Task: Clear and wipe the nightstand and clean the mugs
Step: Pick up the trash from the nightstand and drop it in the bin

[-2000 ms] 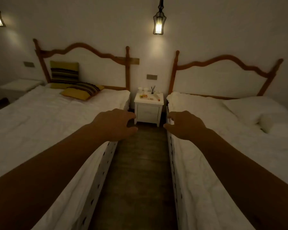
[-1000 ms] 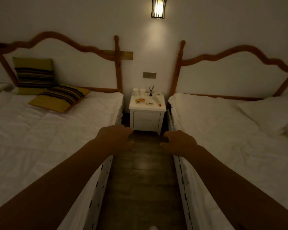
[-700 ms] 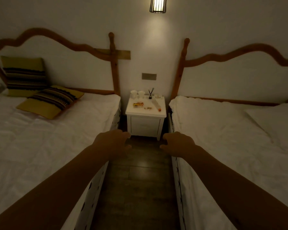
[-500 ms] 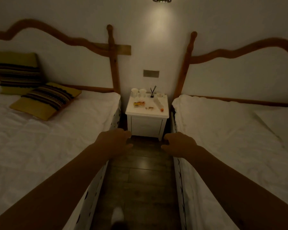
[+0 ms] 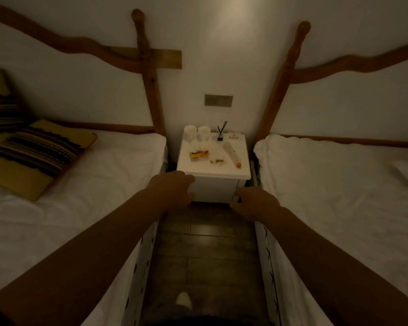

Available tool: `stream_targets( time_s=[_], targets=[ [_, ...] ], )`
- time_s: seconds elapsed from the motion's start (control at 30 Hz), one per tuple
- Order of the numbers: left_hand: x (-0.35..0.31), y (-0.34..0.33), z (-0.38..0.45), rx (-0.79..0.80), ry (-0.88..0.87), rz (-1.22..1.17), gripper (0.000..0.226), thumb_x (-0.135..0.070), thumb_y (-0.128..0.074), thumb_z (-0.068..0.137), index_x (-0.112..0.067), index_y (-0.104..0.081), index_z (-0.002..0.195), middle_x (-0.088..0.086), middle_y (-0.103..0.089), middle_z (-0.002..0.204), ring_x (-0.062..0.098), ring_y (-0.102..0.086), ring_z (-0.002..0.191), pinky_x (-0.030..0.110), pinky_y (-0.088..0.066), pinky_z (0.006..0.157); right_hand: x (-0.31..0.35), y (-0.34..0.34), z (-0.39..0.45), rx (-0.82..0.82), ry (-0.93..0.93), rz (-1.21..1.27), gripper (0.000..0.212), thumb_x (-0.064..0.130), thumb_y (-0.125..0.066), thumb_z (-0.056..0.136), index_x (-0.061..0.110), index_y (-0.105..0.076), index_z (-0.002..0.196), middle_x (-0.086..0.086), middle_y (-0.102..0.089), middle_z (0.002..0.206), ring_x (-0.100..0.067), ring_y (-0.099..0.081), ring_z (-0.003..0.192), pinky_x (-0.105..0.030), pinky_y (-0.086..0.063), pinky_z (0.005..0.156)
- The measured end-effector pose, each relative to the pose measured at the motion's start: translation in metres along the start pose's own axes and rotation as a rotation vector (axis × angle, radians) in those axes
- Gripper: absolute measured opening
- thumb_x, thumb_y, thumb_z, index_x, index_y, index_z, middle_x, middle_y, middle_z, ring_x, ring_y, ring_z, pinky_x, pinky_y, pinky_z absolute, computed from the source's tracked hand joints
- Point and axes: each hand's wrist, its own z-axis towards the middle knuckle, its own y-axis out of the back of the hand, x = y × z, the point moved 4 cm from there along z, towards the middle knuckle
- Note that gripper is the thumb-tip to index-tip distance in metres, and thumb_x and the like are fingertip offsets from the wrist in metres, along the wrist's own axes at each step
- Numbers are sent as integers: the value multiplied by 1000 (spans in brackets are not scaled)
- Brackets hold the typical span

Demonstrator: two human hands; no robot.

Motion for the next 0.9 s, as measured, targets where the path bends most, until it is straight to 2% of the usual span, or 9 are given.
stream_targets(
  time_s=[0.1, 0.27, 0.47, 0.67, 0.9],
  targets=[
    [8, 3, 45, 26, -19, 2, 61, -55, -49, 89, -30, -36, 143, 3, -49, 136, 23, -53, 116, 39, -48, 89, -5, 13, 42, 13, -18, 19, 45, 49, -53, 89, 27, -52, 128, -3, -57, 125, -23, -57, 106, -40, -51, 92],
    [12, -12, 129, 91, -55, -67, 57, -51, -51, 89, -29, -40, 140, 2, -47, 137, 23, -51, 118, 40, -49, 92, -27, 30, 124, 4, -19, 59, 45, 41, -56, 90, 25, -51, 131, -5, -57, 128, -24, -56, 111, -40, -49, 95],
    [19, -33, 235, 110, -3, -32, 59, -52, -49, 88, -31, -36, 142, 5, -23, 156, 31, -35, 134, 52, -40, 99, -61, 46, 236, 67, 11, -6, 46, 46, -60, 85, 24, -52, 125, -7, -56, 120, -24, -56, 101, -38, -52, 82],
    [32, -42, 333, 137, 79, -67, 60, -47, -53, 88, -30, -34, 142, 6, -23, 156, 32, -37, 132, 50, -44, 97, -93, 55, 338, 126, 40, -29, 43, 46, -58, 87, 22, -52, 122, -6, -59, 117, -23, -58, 100, -38, -52, 79],
    [54, -83, 416, 229, 72, -89, 71, -45, -56, 88, -24, -24, 148, 11, -19, 157, 34, -32, 135, 52, -40, 102, -123, 30, 427, 188, 32, -54, 46, 47, -53, 90, 17, -50, 126, -9, -59, 119, -25, -57, 102, -34, -48, 73]
  ],
)
